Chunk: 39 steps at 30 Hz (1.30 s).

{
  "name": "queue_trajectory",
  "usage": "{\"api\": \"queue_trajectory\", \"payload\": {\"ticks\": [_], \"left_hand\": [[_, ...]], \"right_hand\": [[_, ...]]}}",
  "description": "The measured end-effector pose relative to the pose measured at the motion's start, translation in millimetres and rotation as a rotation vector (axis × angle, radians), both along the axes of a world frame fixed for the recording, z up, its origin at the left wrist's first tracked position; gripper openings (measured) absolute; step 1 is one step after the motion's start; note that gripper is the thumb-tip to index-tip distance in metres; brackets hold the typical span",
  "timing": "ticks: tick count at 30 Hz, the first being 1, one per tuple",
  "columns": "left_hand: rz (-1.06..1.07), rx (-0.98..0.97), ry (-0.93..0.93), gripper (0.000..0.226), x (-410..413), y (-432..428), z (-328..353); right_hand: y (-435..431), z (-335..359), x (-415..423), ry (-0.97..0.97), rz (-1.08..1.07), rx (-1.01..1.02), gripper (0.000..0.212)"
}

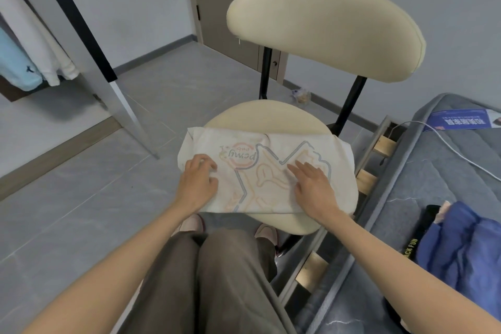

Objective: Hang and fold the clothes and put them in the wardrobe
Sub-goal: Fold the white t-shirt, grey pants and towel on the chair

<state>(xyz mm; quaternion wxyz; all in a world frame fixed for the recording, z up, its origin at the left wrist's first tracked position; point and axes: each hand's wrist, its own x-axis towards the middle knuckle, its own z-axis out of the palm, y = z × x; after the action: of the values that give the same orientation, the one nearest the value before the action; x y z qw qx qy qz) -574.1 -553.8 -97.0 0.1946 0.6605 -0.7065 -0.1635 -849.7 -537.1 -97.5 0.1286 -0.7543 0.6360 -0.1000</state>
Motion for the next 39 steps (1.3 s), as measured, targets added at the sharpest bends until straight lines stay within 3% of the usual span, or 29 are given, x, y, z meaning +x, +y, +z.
{"api": "queue_trajectory", "payload": {"ticks": [2,5,7,12,19,22,27,30,32,34,36,39], "left_hand": [[0.190,0.036,0.138,0.030,-4,-21,0],[0.498,0.206,0.359,0.046,-5,-58,0],[0.609,0.284,0.409,0.054,-5,-78,-2],[0.610,0.310,0.396,0.057,-11,-108,-10],[0.587,-0.136,0.449,0.035,-6,-126,-4],[0.605,-0.116,0.409,0.035,5,-141,-12],[0.642,0.113,0.227,0.036,11,-142,-29],[0.689,0.012,0.169,0.042,0,-139,-22],[0.552,-0.203,0.035,0.052,-14,-128,-15],[0.234,-0.299,-0.039,0.052,-41,-109,-15],[0.019,-0.193,-0.096,0.052,-73,-87,-22],[-0.065,-0.046,-0.241,0.055,-90,-72,-51]], "right_hand": [[-14,3,19,-0.011,0.023,0.009,0.053],[-34,2,41,-0.016,0.047,0.025,0.052],[-48,-4,49,-0.002,0.061,0.051,0.052],[-79,-20,56,0.034,0.072,0.100,0.052],[-104,-38,58,0.108,0.072,0.149,0.052],[-107,-49,50,0.134,-0.068,0.186,0.055],[-109,-54,23,0.213,-0.278,0.188,0.054],[-105,-54,11,0.177,-0.373,0.178,0.053],[-104,-52,14,0.190,-0.373,0.145,0.053],[-101,-51,27,0.152,-0.282,0.079,0.053],[-95,-50,39,0.086,-0.175,0.062,0.062],[-88,-57,25,0.084,-0.188,0.061,0.067]]}}
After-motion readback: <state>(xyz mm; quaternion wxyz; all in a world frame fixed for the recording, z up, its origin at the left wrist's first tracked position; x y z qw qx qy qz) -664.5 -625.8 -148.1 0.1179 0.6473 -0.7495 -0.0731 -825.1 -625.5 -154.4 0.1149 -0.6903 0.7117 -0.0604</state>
